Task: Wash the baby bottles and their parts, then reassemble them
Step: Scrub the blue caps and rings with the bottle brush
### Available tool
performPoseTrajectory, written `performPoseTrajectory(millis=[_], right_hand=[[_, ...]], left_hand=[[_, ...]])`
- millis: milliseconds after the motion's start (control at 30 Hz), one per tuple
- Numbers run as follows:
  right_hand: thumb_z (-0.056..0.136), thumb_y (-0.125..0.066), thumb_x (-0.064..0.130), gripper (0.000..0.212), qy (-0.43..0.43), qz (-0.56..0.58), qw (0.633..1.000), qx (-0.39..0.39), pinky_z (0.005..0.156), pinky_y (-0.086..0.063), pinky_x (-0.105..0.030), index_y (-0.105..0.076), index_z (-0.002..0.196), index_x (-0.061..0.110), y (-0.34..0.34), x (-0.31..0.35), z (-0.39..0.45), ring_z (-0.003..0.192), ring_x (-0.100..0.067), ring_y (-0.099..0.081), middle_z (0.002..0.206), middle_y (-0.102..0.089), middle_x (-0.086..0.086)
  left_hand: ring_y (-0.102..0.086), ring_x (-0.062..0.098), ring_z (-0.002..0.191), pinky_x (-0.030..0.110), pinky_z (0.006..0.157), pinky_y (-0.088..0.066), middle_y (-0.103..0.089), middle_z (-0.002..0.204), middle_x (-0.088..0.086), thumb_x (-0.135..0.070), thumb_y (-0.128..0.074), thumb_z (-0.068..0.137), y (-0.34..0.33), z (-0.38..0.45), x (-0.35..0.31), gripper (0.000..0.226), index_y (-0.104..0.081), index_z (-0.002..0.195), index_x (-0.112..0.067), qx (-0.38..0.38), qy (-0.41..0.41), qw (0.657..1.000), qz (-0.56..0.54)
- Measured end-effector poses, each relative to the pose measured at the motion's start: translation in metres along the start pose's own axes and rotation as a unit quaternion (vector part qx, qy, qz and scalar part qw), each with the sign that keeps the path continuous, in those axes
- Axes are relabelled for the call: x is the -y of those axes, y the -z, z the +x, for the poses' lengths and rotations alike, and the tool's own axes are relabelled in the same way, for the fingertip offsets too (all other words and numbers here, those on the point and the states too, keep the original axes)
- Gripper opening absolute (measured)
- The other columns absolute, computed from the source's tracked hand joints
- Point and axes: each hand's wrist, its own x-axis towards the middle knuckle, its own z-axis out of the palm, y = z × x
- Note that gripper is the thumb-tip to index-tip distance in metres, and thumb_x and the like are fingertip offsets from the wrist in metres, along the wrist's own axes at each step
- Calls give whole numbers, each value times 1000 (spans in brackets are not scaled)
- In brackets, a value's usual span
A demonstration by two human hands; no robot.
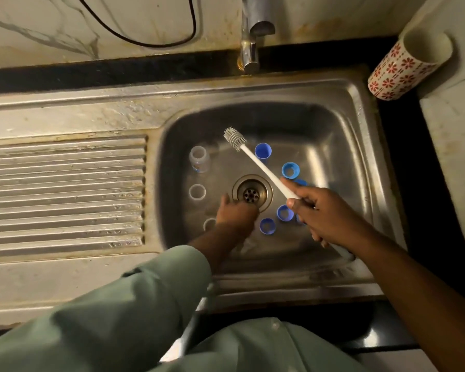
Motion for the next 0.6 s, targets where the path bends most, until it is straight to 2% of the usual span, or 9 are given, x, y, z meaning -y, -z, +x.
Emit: performPoseTrajectory(millis=[67, 133, 167, 267, 400, 600], right_hand=[[98, -52, 29, 46, -6, 6, 1000, -7, 39, -44, -27, -41, 138, 49, 2, 0, 8, 40, -10, -45, 62, -56, 3], [96, -54, 29, 46, -10, 4, 1000, -6, 39, -45, -28, -44, 138, 43, 3, 1, 15, 40, -10, -47, 59, -56, 5], [96, -56, 29, 44, -11, 5, 1000, -5, 39, -45, -28, -46, 138, 40, 3, 2, 18, 40, -10, -47, 57, -56, 6], [94, -59, 28, 40, -9, 9, 1000, -6, 36, -43, -27, -52, 132, 38, 3, 2, 24, 36, -8, -45, 51, -56, 11], [94, -59, 28, 38, -7, 19, 1000, -10, 36, -43, -26, -53, 129, 40, 0, -3, 26, 36, -8, -45, 52, -55, 11], [94, -59, 27, 39, -23, 26, 999, -19, 36, -43, -26, -54, 130, 40, 0, -15, 19, 37, -10, -45, 65, -59, -3]], left_hand=[[-66, 27, 105, 42, 96, -41, -70, 110, 6, -13, -54, 97, 20, 10, 24, 20, -65, 113, -19, -54, 50, 997, -7], [-67, 31, 104, 38, 77, -44, -68, 113, 9, -6, -51, 97, 32, 20, 42, 25, -63, 118, -14, -40, 84, 996, 0], [-66, 31, 106, 37, 73, -42, -67, 116, 10, -4, -50, 97, 35, 24, 46, 28, -62, 120, -13, -19, 90, 996, 14], [-64, 30, 113, 35, 73, -41, -65, 122, 8, -8, -53, 98, 29, 38, 46, 28, -61, 125, -14, 38, 89, 994, 45], [-64, 28, 112, 34, 71, -43, -65, 122, 9, -11, -53, 98, 9, 52, 38, 29, -62, 126, -11, 85, 115, 989, 29], [-60, 28, 121, 37, 87, -51, -61, 131, 8, -12, -53, 96, -6, 57, 28, 35, -60, 131, -13, 124, 122, 984, 48]])
